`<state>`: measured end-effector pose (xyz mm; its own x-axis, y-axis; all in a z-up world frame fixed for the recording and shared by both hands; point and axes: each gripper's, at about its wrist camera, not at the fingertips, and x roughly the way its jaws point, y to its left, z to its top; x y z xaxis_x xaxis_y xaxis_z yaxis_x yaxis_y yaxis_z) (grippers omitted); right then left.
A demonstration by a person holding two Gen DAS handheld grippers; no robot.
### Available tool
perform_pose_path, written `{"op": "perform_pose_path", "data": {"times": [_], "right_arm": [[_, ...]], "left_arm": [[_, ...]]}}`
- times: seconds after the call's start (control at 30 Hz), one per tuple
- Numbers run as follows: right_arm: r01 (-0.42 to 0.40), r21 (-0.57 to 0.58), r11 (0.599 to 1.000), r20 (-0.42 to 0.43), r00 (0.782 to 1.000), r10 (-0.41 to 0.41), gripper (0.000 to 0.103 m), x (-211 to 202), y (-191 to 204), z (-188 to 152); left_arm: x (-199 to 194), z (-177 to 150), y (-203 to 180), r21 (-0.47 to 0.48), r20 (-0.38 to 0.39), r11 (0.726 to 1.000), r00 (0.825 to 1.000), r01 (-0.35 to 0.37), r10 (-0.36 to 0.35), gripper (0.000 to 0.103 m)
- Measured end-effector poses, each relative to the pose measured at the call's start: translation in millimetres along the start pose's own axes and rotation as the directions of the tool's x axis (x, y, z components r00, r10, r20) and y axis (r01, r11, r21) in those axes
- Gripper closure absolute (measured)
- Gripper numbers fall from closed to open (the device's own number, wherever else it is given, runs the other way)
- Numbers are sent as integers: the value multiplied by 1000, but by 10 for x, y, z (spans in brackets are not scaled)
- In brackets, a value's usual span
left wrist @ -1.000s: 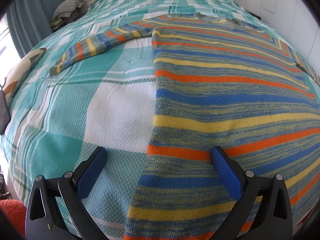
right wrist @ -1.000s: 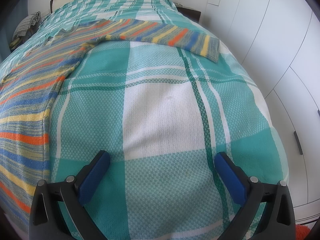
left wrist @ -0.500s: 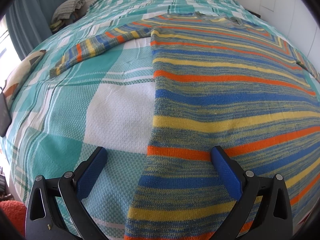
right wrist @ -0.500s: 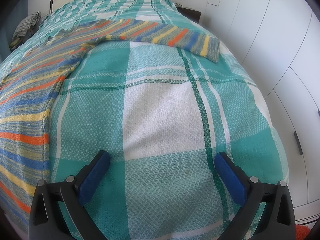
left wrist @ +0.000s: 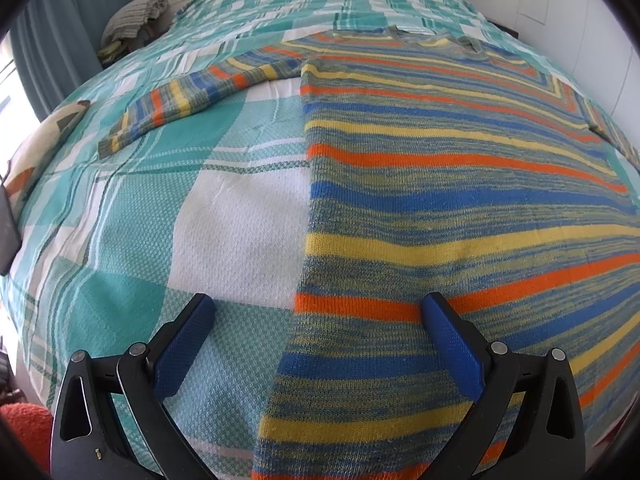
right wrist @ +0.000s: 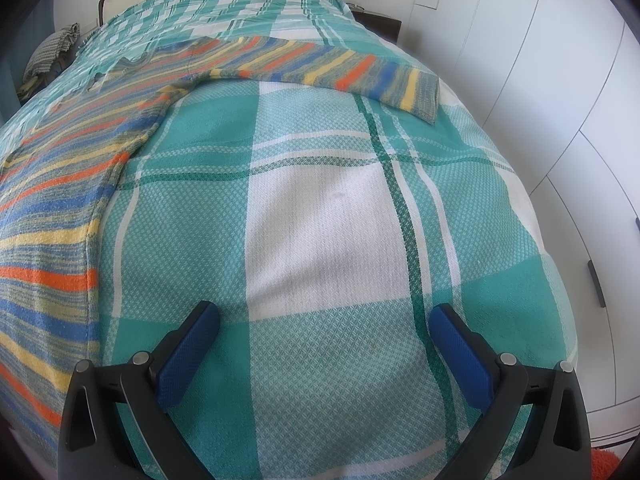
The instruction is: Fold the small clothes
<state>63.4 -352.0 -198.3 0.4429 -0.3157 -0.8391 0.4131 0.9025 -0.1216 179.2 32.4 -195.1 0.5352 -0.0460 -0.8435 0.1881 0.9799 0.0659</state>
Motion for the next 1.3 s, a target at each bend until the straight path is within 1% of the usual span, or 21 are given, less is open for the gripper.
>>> {"op": "perform_pose_path", "data": {"times": [0.07,0.1,0.17,0.27,0.33,0.4,0.47,0.63,0.7,0.73,0.77,0.8,0.83,0.9,0.97,1.03,1.07,1.13,1.17,1.27,1.3], "right_arm": [[-50,16,999,-64,997,51,0,-17,-75,118],[-100,48,994,-74,992,104,1,-53,-156,202],[-204,130,970,-6,978,207,1,-186,-416,446],[-273,238,932,122,961,250,1,-312,-945,968],[-364,361,859,170,931,323,3,-199,-1348,1292],[-409,494,767,168,911,377,17,55,-1669,1519],[-398,584,707,107,902,419,36,380,-1833,1642],[-342,654,674,24,901,434,43,879,-1773,1689],[-322,657,681,6,906,423,44,993,-1714,1684],[-310,655,689,-6,910,415,55,1034,-1679,1687],[-297,640,709,-24,914,405,82,1076,-1658,1691],[-280,608,742,-54,919,391,95,1100,-1603,1722],[-284,580,763,-74,915,397,100,1114,-1555,1746],[-243,534,810,-92,935,341,100,1026,-1503,1816],[-153,455,877,-92,972,218,100,806,-1410,1964],[-113,351,930,-38,990,134,100,499,-1177,2206],[-136,302,943,4,990,141,100,319,-1018,2345],[-239,215,947,71,971,229,100,6,-615,2619],[-310,177,934,92,950,298,100,-121,-384,2745],[-518,73,852,102,854,510,100,-373,384,3012],[-593,48,804,86,804,588,100,-388,657,3060]], "left_arm": [[-131,72,53,-6,-7,1000,1000,19,-19,2],[-260,89,122,-27,37,999,999,32,-31,1],[-493,93,293,-80,142,995,989,61,-49,1],[-584,110,570,-186,199,981,980,45,-7,1],[-510,110,746,-268,181,962,983,44,6,1],[-405,105,874,-332,146,942,989,53,-4,1],[-335,100,938,-368,124,929,992,49,-3,1],[-249,75,952,-375,101,926,995,39,-1,1],[-198,67,922,-363,79,931,997,27,3,1],[-177,68,906,-359,68,933,998,21,4,1],[-166,67,888,-353,64,935,998,21,2,1],[-163,66,870,-348,63,937,998,20,2,1],[-161,68,853,-342,63,939,998,20,2,1],[-164,71,820,-330,66,943,998,27,-6,1],[-163,65,790,-322,67,946,998,35,-14,1],[-156,72,759,-315,66,948,997,51,-32,1],[-157,78,743,-310,68,949,997,61,-41,1],[-161,92,711,-297,73,952,996,72,-52,1],[-163,100,699,-292,75,954,996,74,-54,1],[-154,102,694,-290,71,954,996,74,-56,1],[-146,98,697,-292,66,954,996,72,-55,1]]}}
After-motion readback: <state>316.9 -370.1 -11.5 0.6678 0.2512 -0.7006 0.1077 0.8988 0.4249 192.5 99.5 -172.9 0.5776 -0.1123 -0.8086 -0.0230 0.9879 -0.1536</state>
